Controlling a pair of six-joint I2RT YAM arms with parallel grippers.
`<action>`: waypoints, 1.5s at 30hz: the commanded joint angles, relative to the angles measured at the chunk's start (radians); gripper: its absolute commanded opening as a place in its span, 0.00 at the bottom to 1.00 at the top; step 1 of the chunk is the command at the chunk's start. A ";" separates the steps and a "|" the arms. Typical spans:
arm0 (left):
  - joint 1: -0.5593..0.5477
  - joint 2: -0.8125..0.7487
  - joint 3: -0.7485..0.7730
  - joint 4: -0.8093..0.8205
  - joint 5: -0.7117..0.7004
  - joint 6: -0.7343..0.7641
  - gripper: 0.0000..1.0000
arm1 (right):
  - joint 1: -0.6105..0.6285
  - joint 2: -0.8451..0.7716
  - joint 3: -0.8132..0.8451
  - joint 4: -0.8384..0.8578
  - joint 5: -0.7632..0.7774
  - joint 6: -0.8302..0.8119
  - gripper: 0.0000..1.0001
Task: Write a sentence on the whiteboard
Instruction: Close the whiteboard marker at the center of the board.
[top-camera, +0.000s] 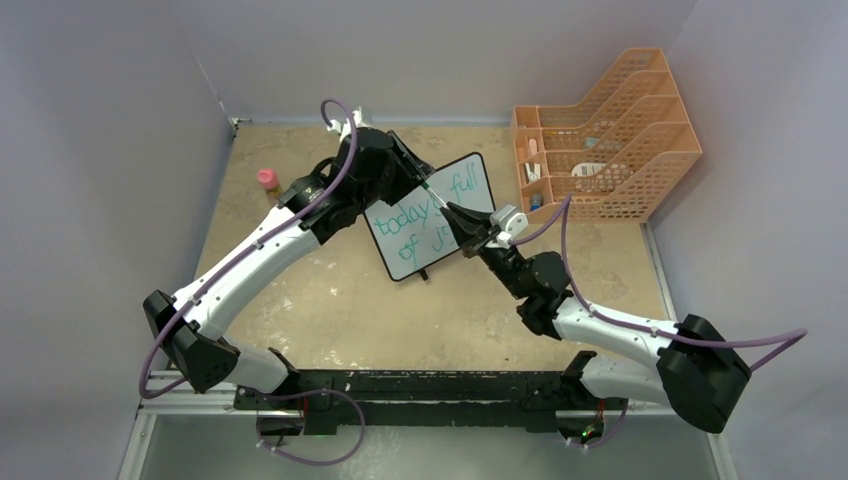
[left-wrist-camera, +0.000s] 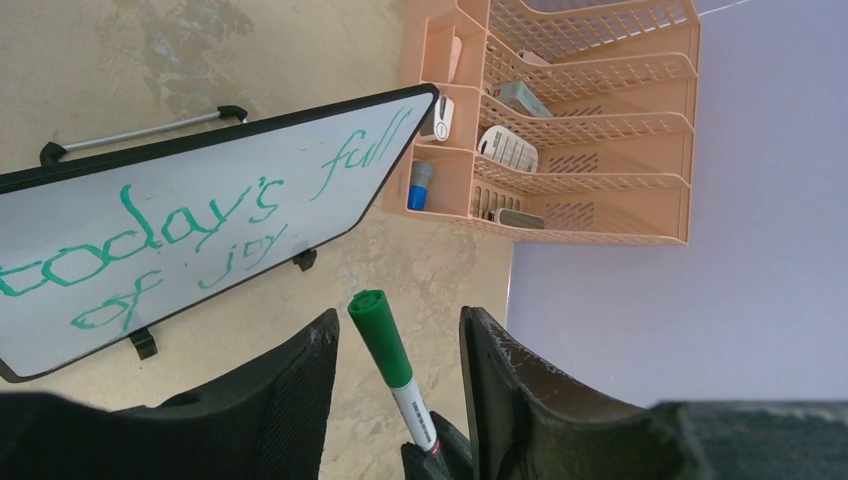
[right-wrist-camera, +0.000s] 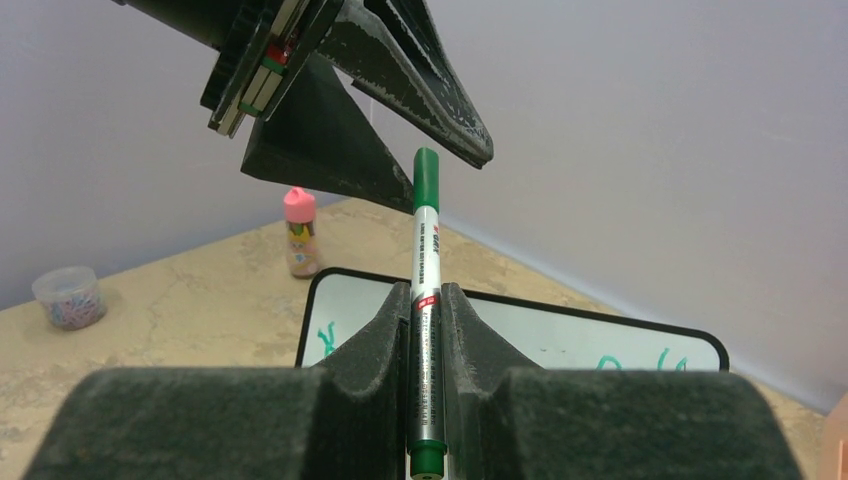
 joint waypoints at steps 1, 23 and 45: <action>0.007 -0.016 -0.008 0.043 -0.029 -0.037 0.44 | 0.012 -0.009 -0.007 0.079 0.037 -0.033 0.00; 0.014 -0.055 -0.139 0.081 0.078 -0.183 0.00 | 0.036 -0.012 -0.009 0.153 0.153 -0.049 0.00; -0.146 -0.096 -0.181 0.089 0.066 -0.266 0.00 | 0.036 0.092 0.063 0.261 0.230 -0.062 0.00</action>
